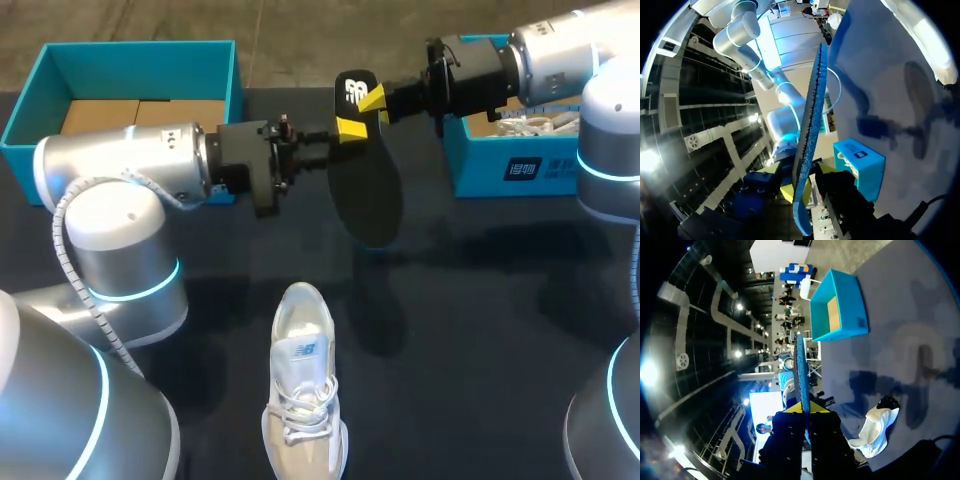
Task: Take the shoe out of the shoebox, open the shoe tongue, remove and reinsert the insole, then place the shoe into the shoebox
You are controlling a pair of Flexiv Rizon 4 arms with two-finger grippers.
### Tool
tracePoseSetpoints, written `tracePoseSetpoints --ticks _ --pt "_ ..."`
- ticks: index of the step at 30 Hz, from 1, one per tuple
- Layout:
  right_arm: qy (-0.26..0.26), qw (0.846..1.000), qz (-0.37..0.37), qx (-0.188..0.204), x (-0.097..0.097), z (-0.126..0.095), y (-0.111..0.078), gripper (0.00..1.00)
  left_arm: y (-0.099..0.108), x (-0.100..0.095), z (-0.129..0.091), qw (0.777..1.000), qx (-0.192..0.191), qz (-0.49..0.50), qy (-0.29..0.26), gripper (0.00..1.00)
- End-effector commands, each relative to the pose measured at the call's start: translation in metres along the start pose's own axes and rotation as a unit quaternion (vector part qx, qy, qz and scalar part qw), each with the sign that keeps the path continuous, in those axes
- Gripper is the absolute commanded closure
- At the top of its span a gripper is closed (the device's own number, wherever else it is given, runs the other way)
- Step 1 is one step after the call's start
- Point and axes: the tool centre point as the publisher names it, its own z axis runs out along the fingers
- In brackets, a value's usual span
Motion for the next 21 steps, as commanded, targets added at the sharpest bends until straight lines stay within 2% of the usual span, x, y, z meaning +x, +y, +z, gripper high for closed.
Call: tracePoseSetpoints --ticks 1,4,8,9,11,18,19,20,21 --pt "-0.001 1.000 0.000 0.000 0.0000 0.0018 0.0006 1.00 0.0021 0.0030 0.0066 1.000 0.000 -0.001 0.002 0.61" --pt "-0.001 1.000 0.000 0.000 0.0000 0.0018 0.0006 1.00 0.0024 0.0038 0.0071 1.000 0.000 -0.001 0.003 0.63" --pt "-0.001 1.000 0.000 0.000 0.0000 0.0018 0.0006 1.00 0.0034 0.0049 0.0073 1.000 0.000 -0.001 0.004 0.72" --pt "-0.001 1.000 0.000 0.000 0.0000 0.0018 0.0006 1.00 0.0035 0.0050 0.0073 1.000 -0.001 -0.001 0.004 0.76" --pt "-0.001 1.000 0.000 0.000 0.0000 0.0018 0.0006 1.00 0.0037 0.0053 0.0074 1.000 -0.001 -0.001 0.005 1.00" --pt "0.000 1.000 0.001 -0.001 -0.0001 0.0017 0.0006 1.00 0.0039 0.0073 0.0073 1.000 0.002 0.001 0.007 1.00" --pt "0.001 1.000 0.001 -0.001 0.0000 0.0014 0.0004 0.82 0.0039 0.0074 0.0070 1.000 0.002 0.001 0.007 1.00" --pt "0.001 1.000 0.002 -0.005 0.0004 0.0008 0.0000 0.20 0.0038 0.0074 0.0066 1.000 0.002 0.001 0.007 1.00" --pt "0.002 1.000 0.001 -0.006 0.0010 0.0000 -0.0005 0.00 0.0036 0.0072 0.0060 1.000 0.002 0.001 0.006 1.00"
